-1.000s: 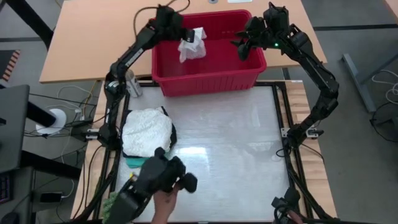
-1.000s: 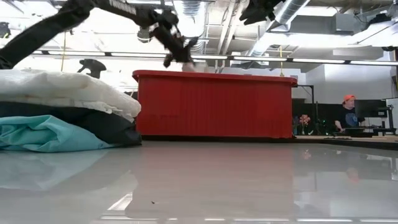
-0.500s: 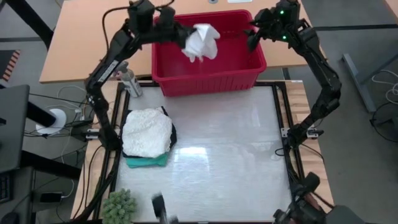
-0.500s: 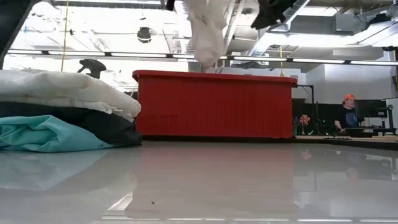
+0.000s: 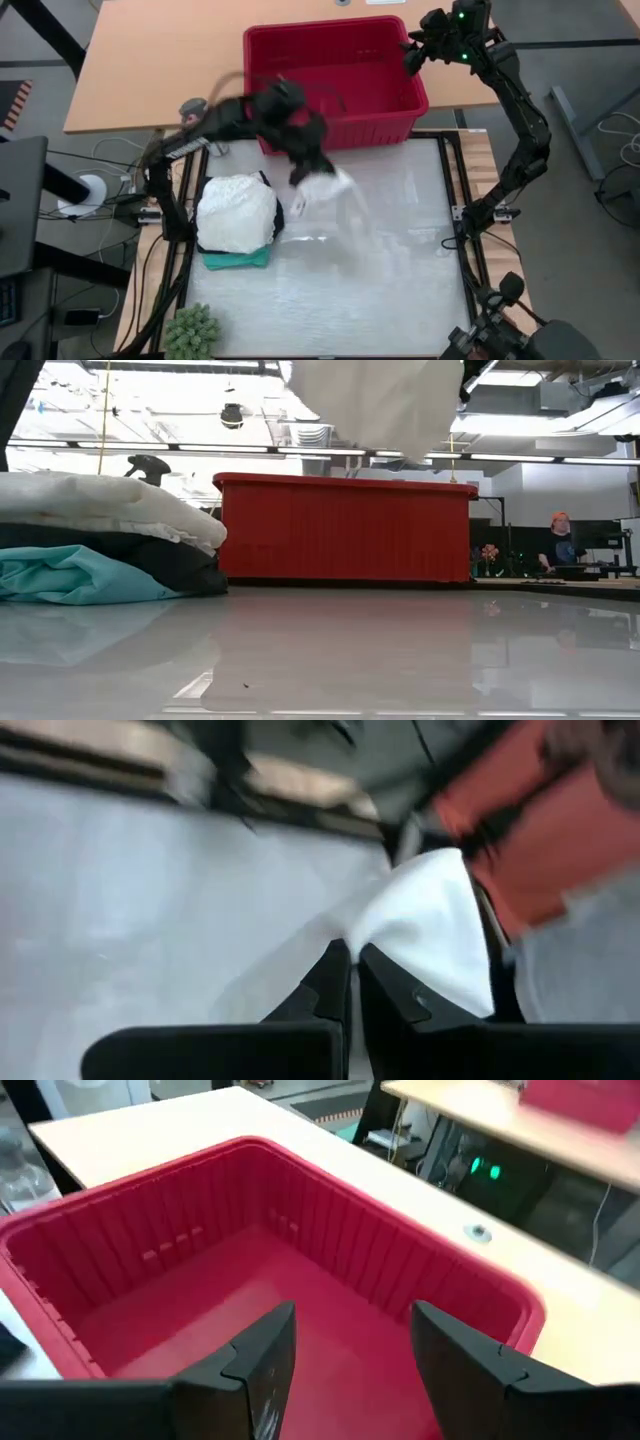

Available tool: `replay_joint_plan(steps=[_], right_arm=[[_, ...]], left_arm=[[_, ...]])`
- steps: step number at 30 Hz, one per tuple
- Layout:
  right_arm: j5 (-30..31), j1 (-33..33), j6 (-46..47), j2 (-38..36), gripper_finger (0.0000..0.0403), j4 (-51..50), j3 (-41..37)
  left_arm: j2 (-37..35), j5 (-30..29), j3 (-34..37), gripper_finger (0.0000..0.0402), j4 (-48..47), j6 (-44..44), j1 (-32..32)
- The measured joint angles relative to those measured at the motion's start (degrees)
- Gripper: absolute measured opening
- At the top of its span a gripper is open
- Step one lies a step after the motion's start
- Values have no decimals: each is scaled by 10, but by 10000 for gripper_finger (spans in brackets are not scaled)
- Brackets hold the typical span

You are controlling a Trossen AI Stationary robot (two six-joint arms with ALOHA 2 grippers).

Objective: Fold laundry
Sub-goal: Fold the white shorts

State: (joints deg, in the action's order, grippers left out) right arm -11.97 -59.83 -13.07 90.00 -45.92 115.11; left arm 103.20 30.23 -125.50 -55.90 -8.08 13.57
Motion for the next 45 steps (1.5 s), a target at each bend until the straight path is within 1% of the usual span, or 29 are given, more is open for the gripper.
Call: replay_joint_plan(steps=[2, 4, 6, 9, 10, 11, 13, 15, 16, 18, 19, 21, 23, 26, 29, 31, 34, 37, 40, 42, 45], right_arm=[[0, 4, 18, 0, 221, -13, 0], [-1, 12, 25, 0, 221, -29, 0], [-1, 19, 25, 0, 221, -50, 0], [-1, 25, 21, 0, 221, -76, 0], [-1, 25, 21, 0, 221, -82, 0], [-1, 25, 21, 0, 221, -88, 0], [-1, 25, 21, 0, 221, -102, 0], [-1, 25, 19, 0, 221, -109, 0], [-1, 25, 13, 0, 221, -111, 0], [-1, 25, -3, 0, 221, -113, 0], [-2, 25, -8, 0, 221, -113, 0], [-9, 25, -9, 0, 221, -114, 0], [-23, 25, -6, 0, 221, -120, 0], [-47, 25, -1, 0, 221, -138, 0], [-75, 29, 10, 0, 221, -169, 0], [-103, 35, 9, -1, 221, -202, 0], [-144, 52, -6, -6, 221, -244, -1], [-198, 70, -14, -21, 221, -288, -1], [-253, 116, -36, -36, 221, -364, 0], [-253, 168, -52, -49, 221, -405, -7], [-246, 253, -52, -81, 216, -422, -34]], left_arm=[[0, 10, 46, 0, 16, 9, -30], [0, 24, 97, 0, 56, 6, -56], [0, 71, 154, 0, 121, -19, -77], [1, 176, 241, 0, 287, -122, -104], [1, 203, 270, 0, 348, -167, -113], [1, 218, 298, 0, 409, -217, -125], [1, 226, 355, 0, 524, -316, -150], [1, 213, 408, 0, 636, -407, -169], [1, 203, 432, 0, 690, -445, -175], [0, 155, 475, 0, 768, -500, -176], [-1, 120, 493, 0, 782, -509, -174], [0, 57, 526, 3, 776, -497, -165], [2, 26, 554, 18, 766, -463, -154], [-1, -28, 585, 56, 733, -426, -142], [0, -31, 613, 103, 683, -404, -133], [1, -29, 627, 135, 673, -408, -131], [1, -24, 630, 184, 682, -429, -131], [-2, -19, 630, 222, 722, -447, -131], [-28, -9, 630, 242, 737, -454, -136], [-60, -12, 630, 244, 730, -438, -148], [-121, -32, 630, 243, 724, -416, -178]])
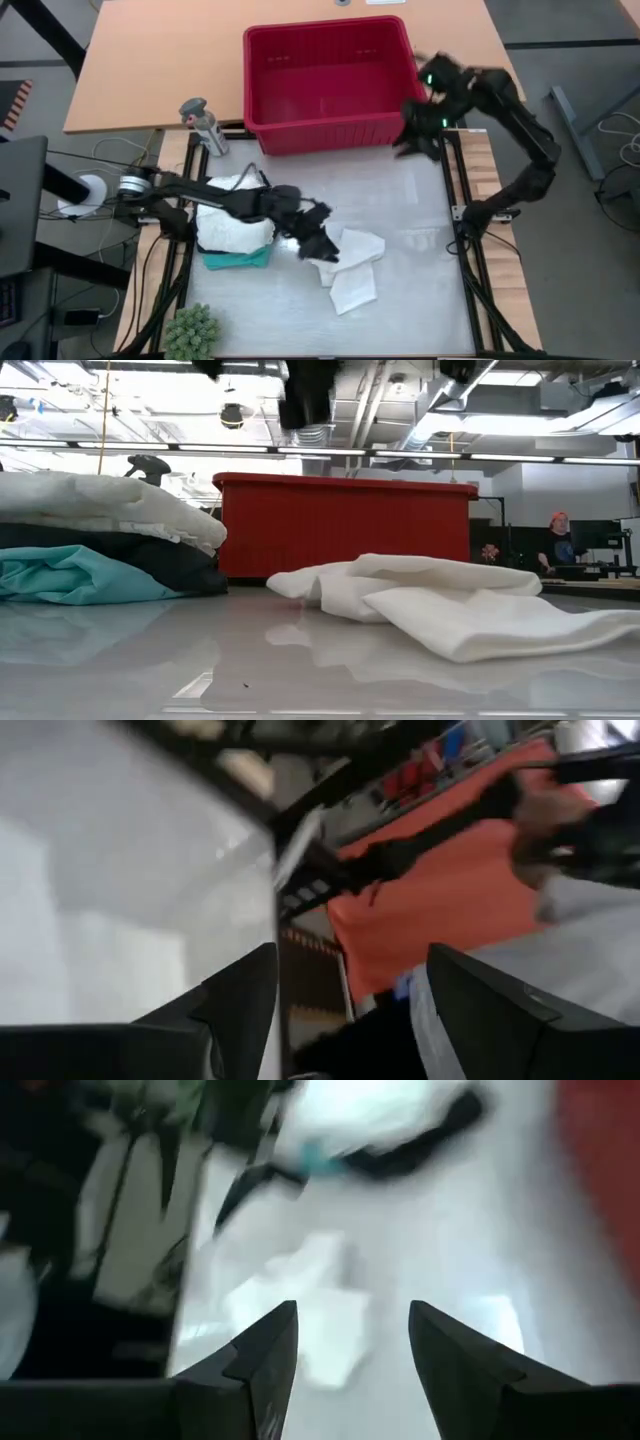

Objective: Fold laundry
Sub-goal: Fold the white shorts

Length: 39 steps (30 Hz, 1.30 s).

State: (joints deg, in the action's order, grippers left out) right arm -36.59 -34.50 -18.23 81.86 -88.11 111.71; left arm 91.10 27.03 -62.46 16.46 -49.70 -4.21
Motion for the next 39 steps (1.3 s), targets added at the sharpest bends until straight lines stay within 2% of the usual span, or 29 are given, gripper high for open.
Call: replay_joint_plan(steps=[3, 6, 10, 12, 14, 18, 24, 29, 34, 39], right_arm=[[52, 101, 53, -33, 207, 16, -31], [160, 220, 107, -49, 198, 61, -78], [281, 363, 132, -39, 190, 164, -149], [329, 419, 132, -21, 187, 217, -179], [357, 462, 128, 1, 184, 256, -201], [367, 509, 124, 70, 180, 333, -220], [370, 531, 124, 187, 179, 437, -220], [396, 534, 119, 264, 179, 469, -220], [399, 527, 117, 322, 179, 476, -220], [406, 515, 118, 367, 179, 477, -220]], left_arm=[[-73, -96, -1, 243, -18, 43, -44], [-134, -259, -1, 243, -51, 92, -96], [-182, -469, -1, 242, -87, 135, -160], [-198, -543, -1, 242, -103, 139, -183], [-204, -587, -1, 242, -112, 132, -197], [-205, -605, 0, 242, -141, 126, -210], [-206, -604, 0, 242, -164, 96, -210], [-206, -596, 0, 242, -178, 101, -217], [-206, -560, 0, 242, -199, 102, -218], [-207, -557, 0, 242, -201, 108, -218]])
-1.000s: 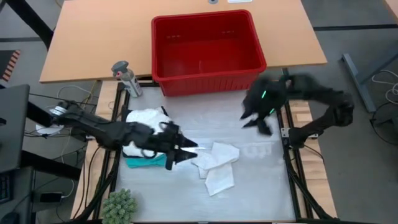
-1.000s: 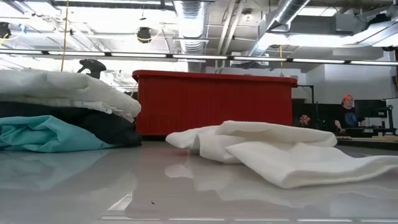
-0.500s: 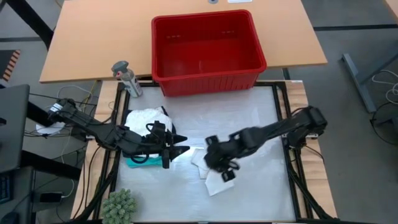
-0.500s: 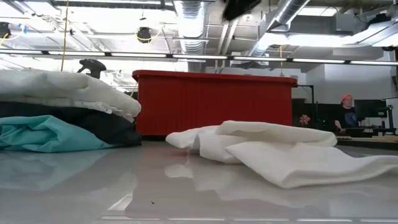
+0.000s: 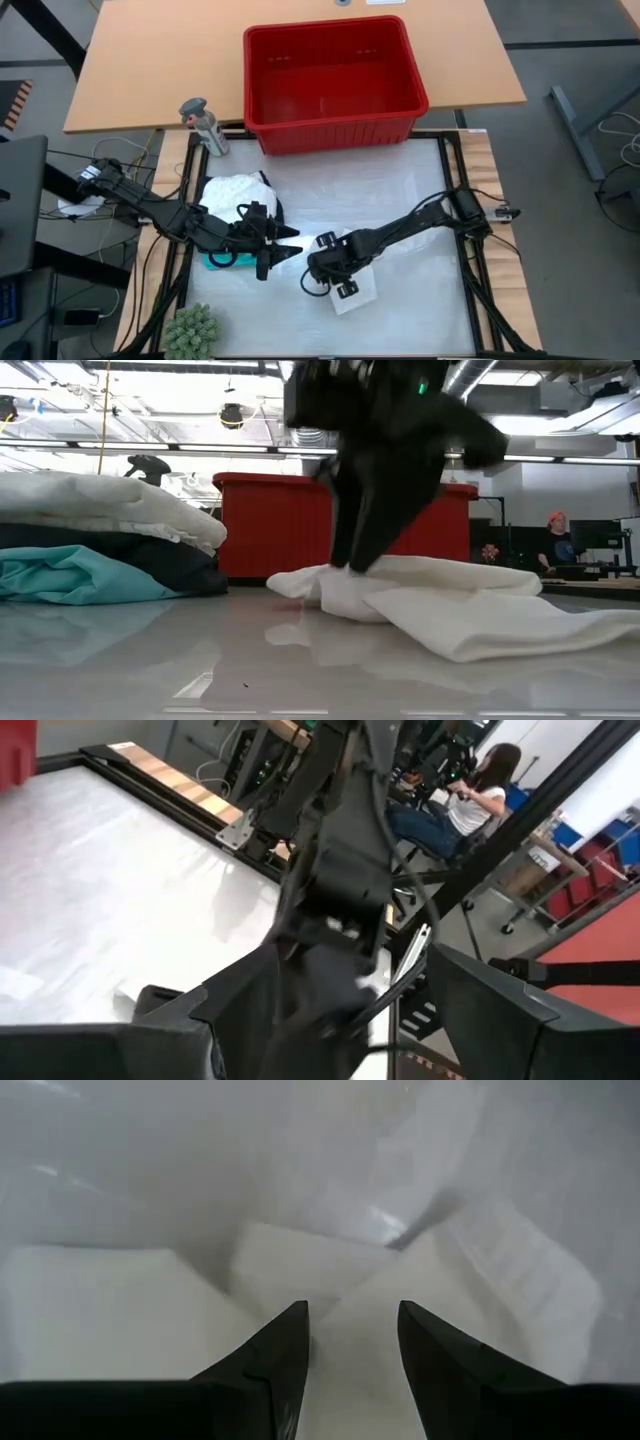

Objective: Fold laundry
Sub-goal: Fold the white shorts

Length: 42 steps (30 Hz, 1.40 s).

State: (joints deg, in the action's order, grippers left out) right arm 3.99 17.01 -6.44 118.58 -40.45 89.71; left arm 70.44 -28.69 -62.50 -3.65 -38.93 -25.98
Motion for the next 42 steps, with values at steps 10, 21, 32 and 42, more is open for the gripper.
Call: replay_joint_plan(steps=[10, 21, 32, 42], right_arm=[[52, -8, 31, 17, 63, -52, 0], [111, -1, 135, -84, 19, -177, 100], [187, -117, 286, -168, 44, -302, 86], [81, -187, 222, -186, 204, -311, 54]], left_arm=[[-1, 10, 0, 242, 0, 14, -1], [-1, 8, 0, 242, 4, 38, -1], [-1, -72, 0, 242, -69, 26, -1], [87, -95, 0, 242, -167, -112, 28]])
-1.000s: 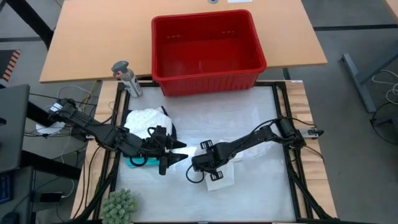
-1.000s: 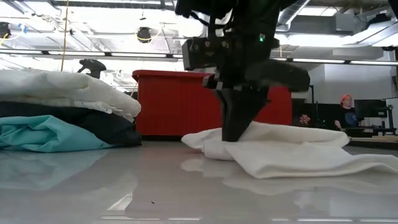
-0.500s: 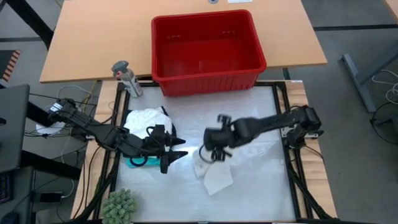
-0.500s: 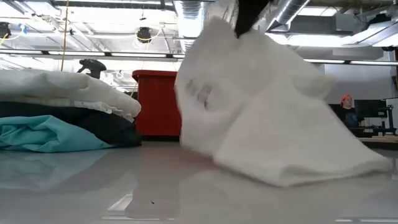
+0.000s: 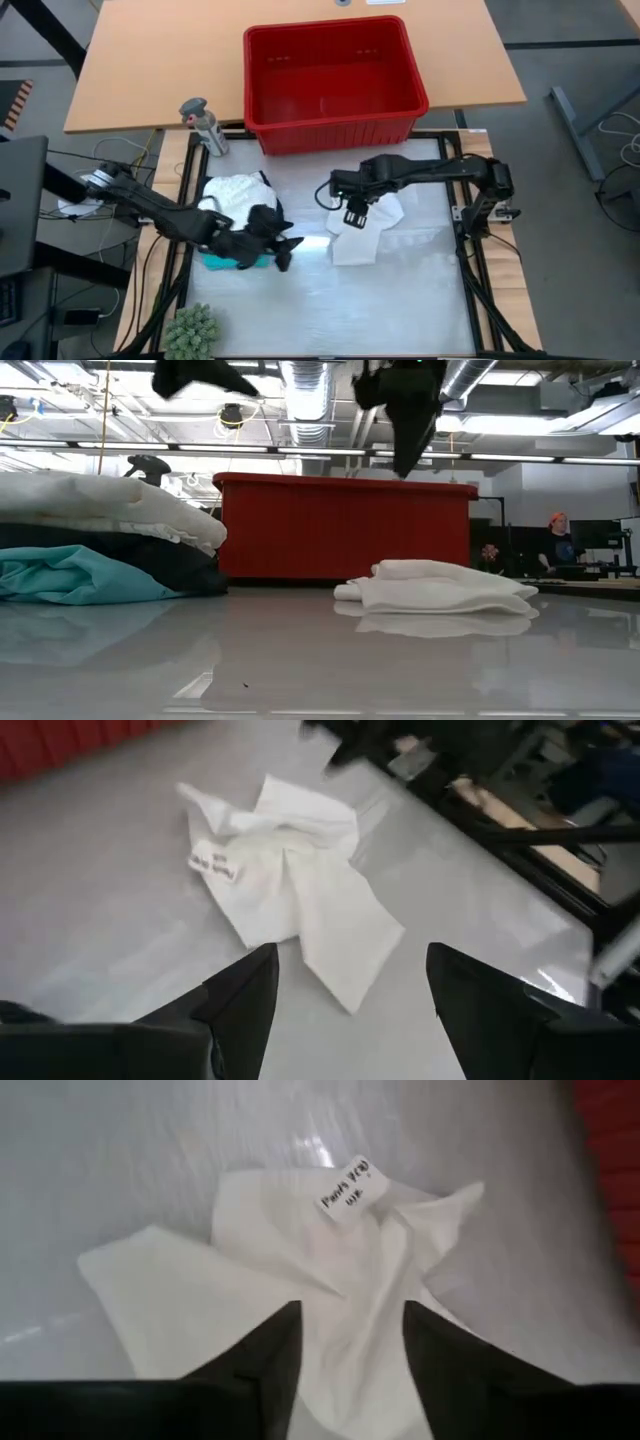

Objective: Fold laundry
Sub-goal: Fold the white shorts

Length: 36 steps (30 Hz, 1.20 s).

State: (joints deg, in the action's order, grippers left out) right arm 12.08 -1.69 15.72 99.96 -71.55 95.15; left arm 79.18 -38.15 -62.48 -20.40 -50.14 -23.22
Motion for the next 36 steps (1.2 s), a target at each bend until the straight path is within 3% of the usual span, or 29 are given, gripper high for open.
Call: replay_joint_plan(steps=[4, 10, 14, 21, 25, 36], right_arm=[[0, -3, -6, -41, 231, -16, 0], [3, 9, 27, -110, 224, -47, 0], [4, 29, 64, -163, 215, -53, 0], [35, 74, 115, -233, 209, -53, 1], [36, 93, 139, -252, 209, -56, 1], [45, 139, 156, -257, 209, -62, 1]], left_arm=[[93, 20, 0, 242, 95, -16, 39], [226, 110, 0, 242, 210, -103, 117], [271, 135, -9, 242, 196, -137, 143], [307, 92, -75, 242, 88, -97, 166], [326, 100, -106, 242, 96, -73, 184], [402, 140, -158, 242, 50, -126, 198]])
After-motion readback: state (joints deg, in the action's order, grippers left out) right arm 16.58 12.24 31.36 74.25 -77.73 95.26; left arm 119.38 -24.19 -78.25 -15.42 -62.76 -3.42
